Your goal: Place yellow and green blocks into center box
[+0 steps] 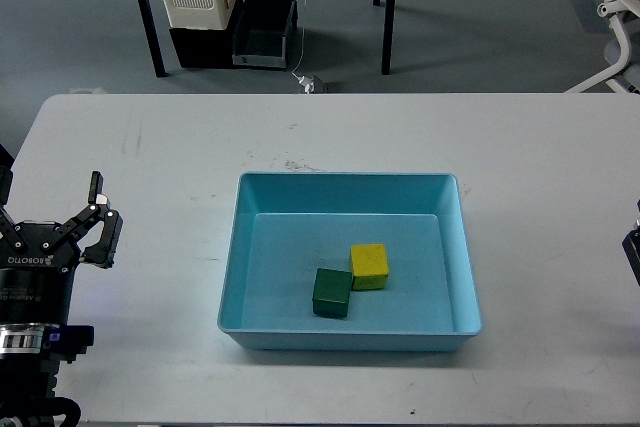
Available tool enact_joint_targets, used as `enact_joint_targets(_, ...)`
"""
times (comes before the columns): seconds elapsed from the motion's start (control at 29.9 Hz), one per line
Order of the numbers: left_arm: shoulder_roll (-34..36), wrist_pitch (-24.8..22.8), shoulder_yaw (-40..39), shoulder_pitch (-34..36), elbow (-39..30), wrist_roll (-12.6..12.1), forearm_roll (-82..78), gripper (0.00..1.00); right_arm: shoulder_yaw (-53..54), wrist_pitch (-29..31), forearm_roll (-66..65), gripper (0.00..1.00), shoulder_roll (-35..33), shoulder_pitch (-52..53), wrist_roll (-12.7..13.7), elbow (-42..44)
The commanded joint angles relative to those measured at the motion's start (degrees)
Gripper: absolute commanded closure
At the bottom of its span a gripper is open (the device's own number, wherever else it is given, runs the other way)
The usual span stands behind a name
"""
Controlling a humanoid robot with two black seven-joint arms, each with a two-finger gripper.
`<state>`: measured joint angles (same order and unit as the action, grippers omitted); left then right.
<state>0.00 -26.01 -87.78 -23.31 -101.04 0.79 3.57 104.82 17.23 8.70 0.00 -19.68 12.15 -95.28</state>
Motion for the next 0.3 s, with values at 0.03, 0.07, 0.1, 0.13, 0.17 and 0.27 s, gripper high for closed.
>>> enact_joint_targets(0.03, 0.0, -2.0, 0.2, -0.2, 0.0, 0.1, 0.0, 0.0, 0.0, 0.0, 0.0, 0.0, 0.0, 0.1, 0.0, 0.1)
enact_joint_targets(0.07, 0.0, -2.0, 0.2, -0.2, 0.0, 0.2, 0.0, 0.0, 0.0, 0.0, 0.0, 0.0, 0.0, 0.1, 0.0, 0.1)
enact_joint_targets(0.1, 0.0, -2.0, 0.3, -0.2, 0.0, 0.3, 0.1, 0.0, 0.0, 0.0, 0.0, 0.0, 0.0, -0.1, 0.0, 0.1)
enact_joint_targets(0.13, 0.0, -2.0, 0.7, -0.2, 0.0, 0.4, 0.1, 0.0, 0.0, 0.0, 0.0, 0.0, 0.0, -0.1, 0.0, 0.1)
enact_joint_targets(0.17, 0.0, -2.0, 1.0, -0.2, 0.0, 0.5, 0.1, 0.0, 0.0, 0.0, 0.0, 0.0, 0.0, -0.1, -0.1, 0.0)
enact_joint_targets(0.27, 0.0, -1.9, 1.6, -0.2, 0.1, 0.5, 0.1, 0.0, 0.0, 0.1, -0.1, 0.0, 0.0, 0.1, -0.2, 0.0)
